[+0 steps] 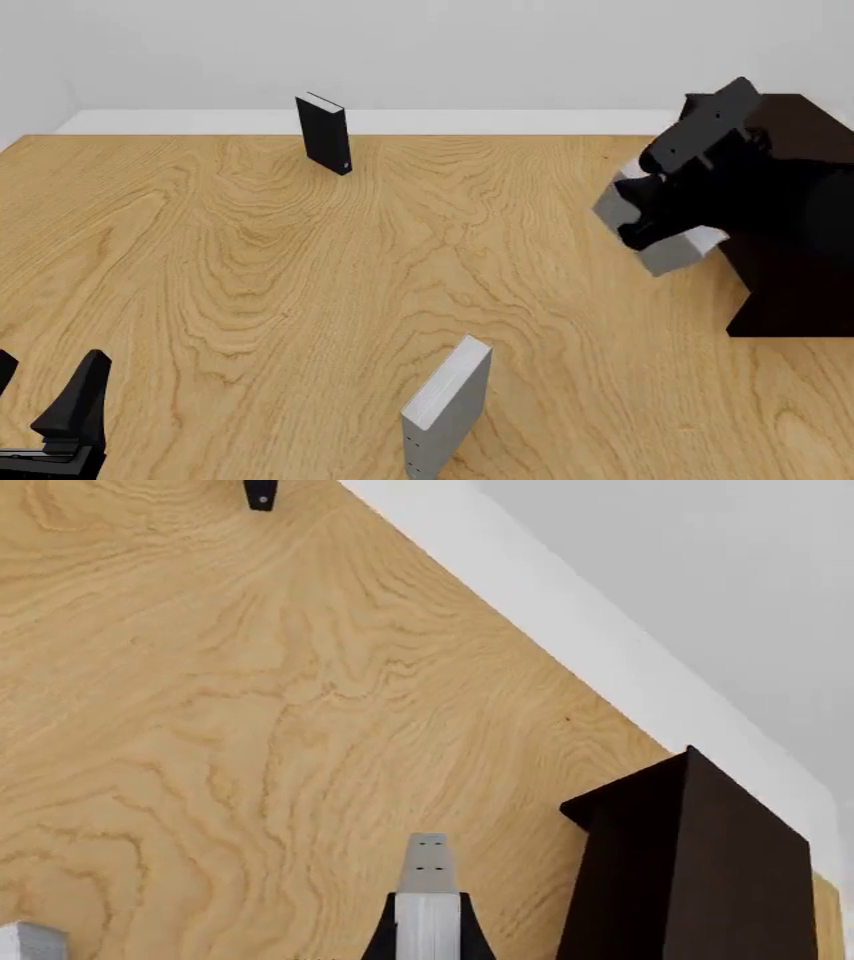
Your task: Pick up the book on the right and place it on the cabinet shelf.
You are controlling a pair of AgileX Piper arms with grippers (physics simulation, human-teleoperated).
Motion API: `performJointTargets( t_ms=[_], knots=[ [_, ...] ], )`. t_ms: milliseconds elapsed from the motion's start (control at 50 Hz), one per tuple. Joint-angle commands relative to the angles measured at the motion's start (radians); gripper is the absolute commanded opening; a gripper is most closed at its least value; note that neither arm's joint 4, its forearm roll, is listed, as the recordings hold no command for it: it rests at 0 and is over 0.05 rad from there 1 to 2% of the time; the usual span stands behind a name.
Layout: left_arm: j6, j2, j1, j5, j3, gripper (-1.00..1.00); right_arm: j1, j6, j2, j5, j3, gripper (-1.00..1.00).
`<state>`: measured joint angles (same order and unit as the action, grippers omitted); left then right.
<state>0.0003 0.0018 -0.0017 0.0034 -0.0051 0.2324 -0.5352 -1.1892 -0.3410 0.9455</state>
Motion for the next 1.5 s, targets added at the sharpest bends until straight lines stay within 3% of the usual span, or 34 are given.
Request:
performJointTargets(
  t_ms=[20, 60, 160, 220, 320, 360, 420, 620, 860, 960, 1040, 1200, 1420, 1500],
  knots=[
    [0.0, 0.0, 0.0, 0.0, 0.0, 1.0, -0.008, -0.195, 0.041, 0.163, -0.135, -1.0],
    [0.0, 0.0, 0.0, 0.0, 0.0, 1.0, -0.025, -0.256, 0.055, 0.21, -0.172, -1.0],
    [0.0, 0.0, 0.0, 0.0, 0.0, 1.0, -0.042, -0.31, 0.068, 0.261, -0.224, -1.0],
    [0.0, 0.0, 0.0, 0.0, 0.0, 1.0, -0.062, -0.428, 0.072, 0.359, -0.317, -1.0],
    [0.0, 0.0, 0.0, 0.0, 0.0, 1.0, -0.04, -0.511, 0.062, 0.454, -0.38, -1.0],
    [0.0, 0.0, 0.0, 0.0, 0.0, 1.0, -0.048, -0.573, 0.055, 0.505, -0.416, -1.0],
    [0.0, 0.0, 0.0, 0.0, 0.0, 1.0, -0.032, -0.584, 0.049, 0.524, -0.415, -1.0],
    [0.0, 0.0, 0.0, 0.0, 0.0, 1.0, -0.015, -0.744, -0.001, 0.676, -0.496, -1.0],
    [0.0, 0.0, 0.0, 0.0, 0.0, 1.0, -0.021, -0.819, -0.052, 0.768, -0.498, -1.0],
    [0.0, 0.0, 0.0, 0.0, 0.0, 1.0, -0.024, -0.891, -0.107, 0.885, -0.523, -1.0],
    [0.0, 0.0, 0.0, 0.0, 0.0, 1.0, -0.015, -0.863, -0.136, 0.873, -0.502, -1.0],
    [0.001, 0.0, 0.0, 0.0, 0.0, 1.0, -0.013, -0.864, -0.195, 0.946, -0.474, -1.0],
    [0.0, 0.0, 0.0, 0.0, 0.0, 1.0, -0.042, -0.954, -0.261, 1.065, -0.474, -1.0],
    [0.001, 0.0, 0.0, 0.0, 0.0, 1.0, -0.054, -0.951, -0.27, 1.077, -0.463, -1.0]
  ],
)
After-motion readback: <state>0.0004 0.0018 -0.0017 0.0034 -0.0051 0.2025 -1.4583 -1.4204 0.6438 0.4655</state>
